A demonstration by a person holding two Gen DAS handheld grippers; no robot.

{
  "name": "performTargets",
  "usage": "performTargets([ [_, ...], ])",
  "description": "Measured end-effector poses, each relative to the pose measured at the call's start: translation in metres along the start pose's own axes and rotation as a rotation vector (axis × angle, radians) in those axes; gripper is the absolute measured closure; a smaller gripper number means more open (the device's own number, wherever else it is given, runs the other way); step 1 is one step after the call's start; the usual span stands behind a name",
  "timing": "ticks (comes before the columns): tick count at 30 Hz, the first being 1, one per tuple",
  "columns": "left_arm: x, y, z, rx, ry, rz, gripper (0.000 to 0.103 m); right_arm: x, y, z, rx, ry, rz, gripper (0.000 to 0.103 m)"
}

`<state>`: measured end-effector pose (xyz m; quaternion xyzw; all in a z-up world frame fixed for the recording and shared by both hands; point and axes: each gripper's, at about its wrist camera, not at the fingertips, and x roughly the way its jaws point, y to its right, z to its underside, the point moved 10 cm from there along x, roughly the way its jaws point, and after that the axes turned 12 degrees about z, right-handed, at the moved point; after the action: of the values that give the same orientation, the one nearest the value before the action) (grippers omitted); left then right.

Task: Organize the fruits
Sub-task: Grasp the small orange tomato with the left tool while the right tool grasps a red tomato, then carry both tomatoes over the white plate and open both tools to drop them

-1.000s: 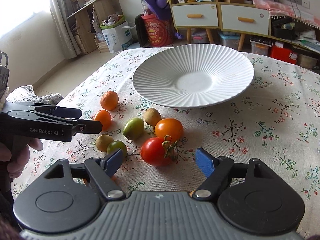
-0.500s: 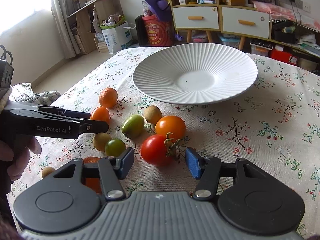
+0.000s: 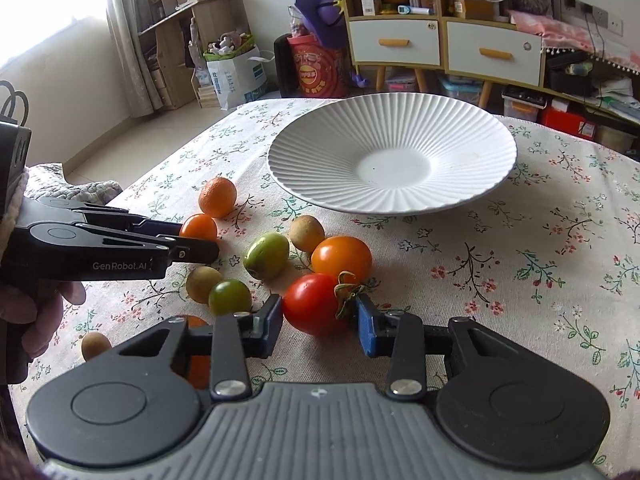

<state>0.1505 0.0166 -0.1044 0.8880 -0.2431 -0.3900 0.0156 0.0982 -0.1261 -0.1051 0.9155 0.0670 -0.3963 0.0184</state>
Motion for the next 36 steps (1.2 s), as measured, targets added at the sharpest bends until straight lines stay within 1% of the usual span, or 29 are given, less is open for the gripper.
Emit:
performTargets([
  [8, -0.009, 0.005, -0.009, -0.028, 0.018, 0.034, 0.077, -0.008, -0.004, -0.006, 0.018, -0.007, -0.034, 0.068],
  [15, -0.014, 0.013, -0.023, -0.026, 0.036, 0.046, 0.077, -0.021, -0.006, -0.023, 0.032, 0.030, -0.061, 0.068],
  [19, -0.014, 0.019, -0.038, -0.017, 0.058, 0.052, 0.077, -0.022, 0.004, -0.040, 0.060, 0.053, -0.036, 0.068],
  [22, -0.010, 0.021, -0.048, -0.012, 0.061, 0.046, 0.077, -0.019, 0.017, -0.052, 0.102, 0.068, -0.012, 0.068],
  [26, 0.002, 0.021, -0.061, -0.024, 0.058, 0.040, 0.077, -0.011, 0.033, -0.062, 0.130, 0.079, 0.028, 0.067],
  [29, 0.010, 0.025, -0.072, -0.023, 0.072, 0.044, 0.077, -0.001, 0.045, -0.065, 0.143, 0.075, 0.063, 0.068],
  [32, 0.018, 0.034, -0.078, 0.002, 0.081, 0.046, 0.077, 0.007, 0.056, -0.067, 0.143, 0.069, 0.093, 0.068],
  [36, 0.034, 0.045, -0.083, 0.072, 0.067, 0.044, 0.077, 0.016, 0.067, -0.072, 0.130, 0.075, 0.112, 0.068],
])
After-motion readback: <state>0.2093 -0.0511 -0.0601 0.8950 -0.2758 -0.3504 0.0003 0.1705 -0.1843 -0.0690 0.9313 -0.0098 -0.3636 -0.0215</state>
